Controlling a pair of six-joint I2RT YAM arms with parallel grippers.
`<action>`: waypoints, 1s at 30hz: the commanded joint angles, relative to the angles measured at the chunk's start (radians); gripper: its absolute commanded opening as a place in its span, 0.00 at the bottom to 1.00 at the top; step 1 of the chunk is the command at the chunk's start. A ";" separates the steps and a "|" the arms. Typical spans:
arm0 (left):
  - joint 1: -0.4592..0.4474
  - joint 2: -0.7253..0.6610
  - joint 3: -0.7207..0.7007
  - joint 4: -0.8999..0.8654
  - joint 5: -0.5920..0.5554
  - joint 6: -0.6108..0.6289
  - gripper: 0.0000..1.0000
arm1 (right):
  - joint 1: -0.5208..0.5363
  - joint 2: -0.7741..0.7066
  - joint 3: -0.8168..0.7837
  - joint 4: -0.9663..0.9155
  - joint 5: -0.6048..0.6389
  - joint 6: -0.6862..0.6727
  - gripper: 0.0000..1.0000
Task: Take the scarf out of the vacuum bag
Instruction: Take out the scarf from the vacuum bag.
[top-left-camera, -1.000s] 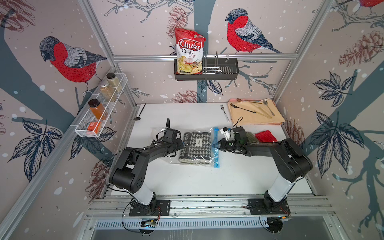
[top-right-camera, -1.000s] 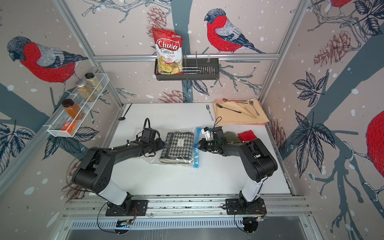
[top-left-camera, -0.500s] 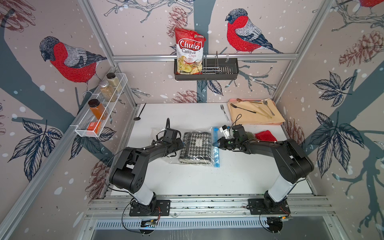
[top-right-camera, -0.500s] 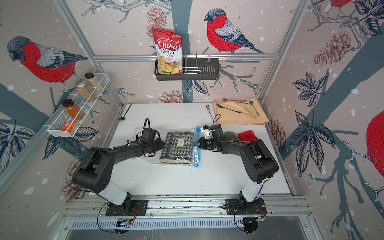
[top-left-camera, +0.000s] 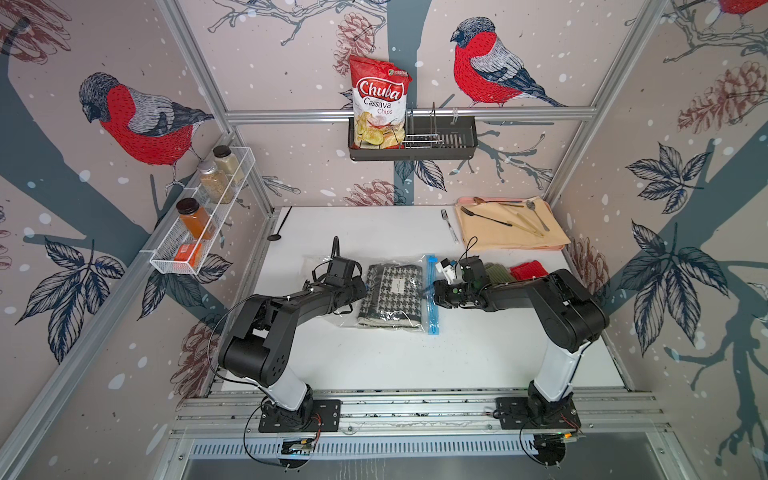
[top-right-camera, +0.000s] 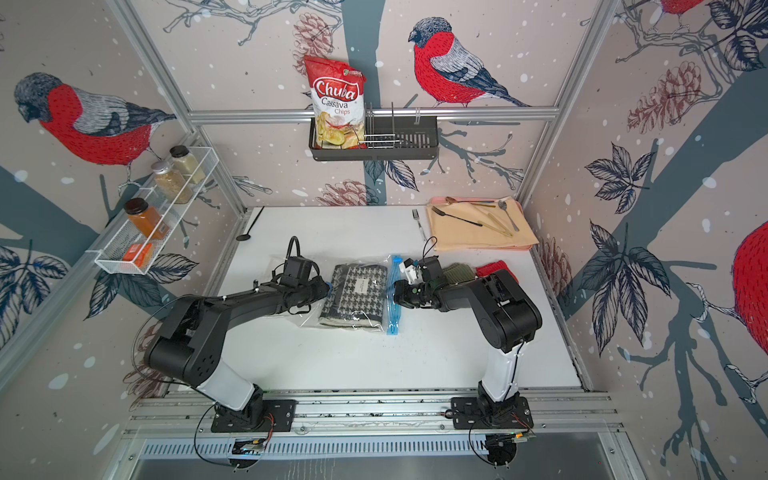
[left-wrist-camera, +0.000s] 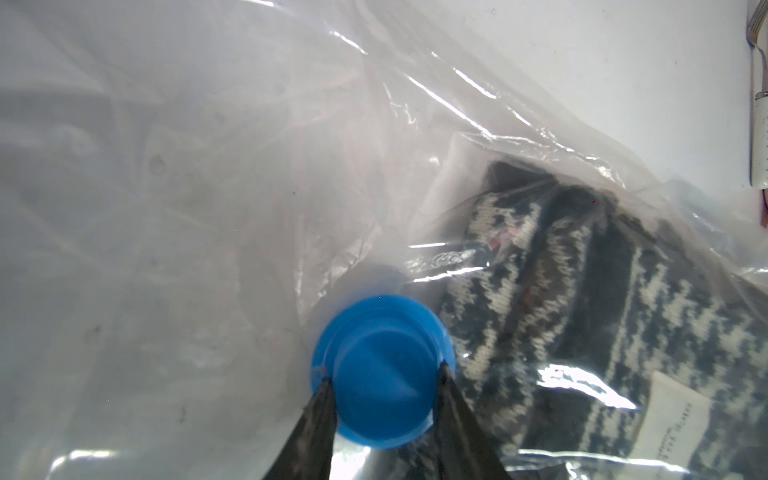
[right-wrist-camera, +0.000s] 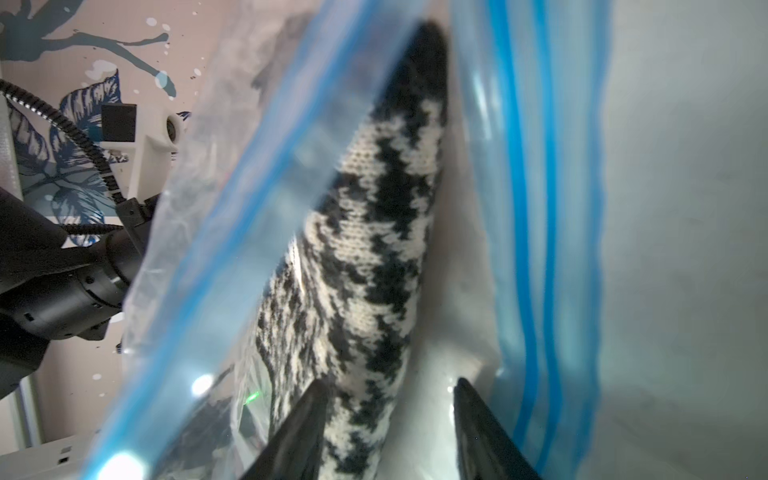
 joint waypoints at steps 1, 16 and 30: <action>0.001 0.008 -0.013 -0.083 -0.004 -0.008 0.00 | 0.003 0.013 -0.003 0.106 -0.073 0.054 0.68; -0.012 0.009 -0.037 -0.039 0.019 -0.030 0.00 | 0.028 0.118 0.026 0.228 -0.093 0.161 0.71; -0.022 0.022 -0.052 -0.018 0.024 -0.043 0.00 | 0.071 0.181 0.082 0.269 -0.099 0.204 0.68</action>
